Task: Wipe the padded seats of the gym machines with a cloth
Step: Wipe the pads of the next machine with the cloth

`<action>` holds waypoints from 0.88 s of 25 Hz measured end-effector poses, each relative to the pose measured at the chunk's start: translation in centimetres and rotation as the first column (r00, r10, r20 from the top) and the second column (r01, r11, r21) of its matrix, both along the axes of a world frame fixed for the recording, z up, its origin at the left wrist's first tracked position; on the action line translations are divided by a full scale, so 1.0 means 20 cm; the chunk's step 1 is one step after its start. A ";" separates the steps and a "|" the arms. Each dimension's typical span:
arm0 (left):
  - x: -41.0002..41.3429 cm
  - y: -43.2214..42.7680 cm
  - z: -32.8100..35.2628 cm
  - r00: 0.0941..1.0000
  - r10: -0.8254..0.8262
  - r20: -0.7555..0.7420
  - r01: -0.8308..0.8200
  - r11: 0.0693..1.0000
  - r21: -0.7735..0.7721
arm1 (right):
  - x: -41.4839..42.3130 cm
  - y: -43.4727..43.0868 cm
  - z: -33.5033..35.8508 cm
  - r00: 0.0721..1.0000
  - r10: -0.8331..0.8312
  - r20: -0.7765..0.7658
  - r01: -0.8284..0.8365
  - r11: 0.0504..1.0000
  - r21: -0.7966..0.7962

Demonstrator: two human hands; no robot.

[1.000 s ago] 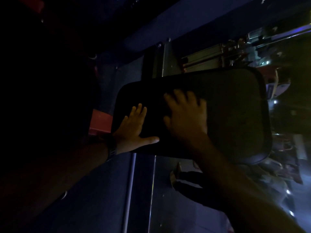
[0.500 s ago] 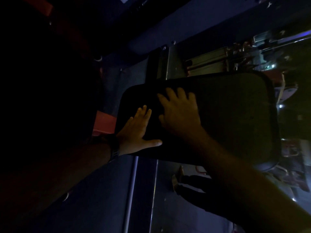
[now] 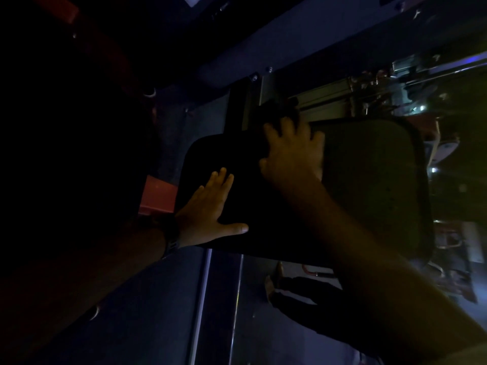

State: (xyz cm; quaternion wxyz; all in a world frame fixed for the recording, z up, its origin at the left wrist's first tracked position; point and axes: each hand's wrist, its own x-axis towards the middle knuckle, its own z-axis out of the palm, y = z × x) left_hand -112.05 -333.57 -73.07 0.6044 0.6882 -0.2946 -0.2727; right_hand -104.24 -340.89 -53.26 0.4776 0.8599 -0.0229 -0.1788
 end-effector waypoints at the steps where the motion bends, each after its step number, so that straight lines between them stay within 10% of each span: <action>1: 0.00 0.00 0.01 1.000 -0.005 0.000 0.005 1.000 -0.001 | -0.06 0.01 -0.01 0.993 0.062 -0.097 -0.060 0.998 0.024; 6: 0.00 0.01 0.02 1.000 -0.008 -0.008 0.008 1.000 -0.012 | 0.04 0.00 0.10 0.963 -0.180 0.198 0.180 0.983 0.019; 9: 0.00 0.00 0.02 1.000 0.001 0.010 -0.001 1.000 -0.016 | -0.18 0.02 0.01 0.996 0.060 -0.071 -0.057 0.998 0.035; 13: 0.00 -0.01 0.01 1.000 -0.002 0.020 0.002 1.000 -0.026 | -0.03 -0.05 0.20 0.955 -0.168 0.245 0.169 0.985 0.018; 17: 0.00 0.00 0.03 1.000 0.008 0.014 -0.008 1.000 -0.020 | -0.24 0.02 0.06 0.995 0.019 -0.095 -0.013 0.997 0.071; 20: -0.01 0.00 0.03 1.000 0.002 0.001 -0.002 1.000 -0.031 | -0.19 0.01 0.14 0.960 -0.161 0.228 0.160 0.987 0.023; 22: -0.01 -0.01 0.03 1.000 0.012 0.005 -0.012 1.000 -0.024 | -0.34 0.04 0.02 0.991 -0.057 0.122 0.057 0.998 0.007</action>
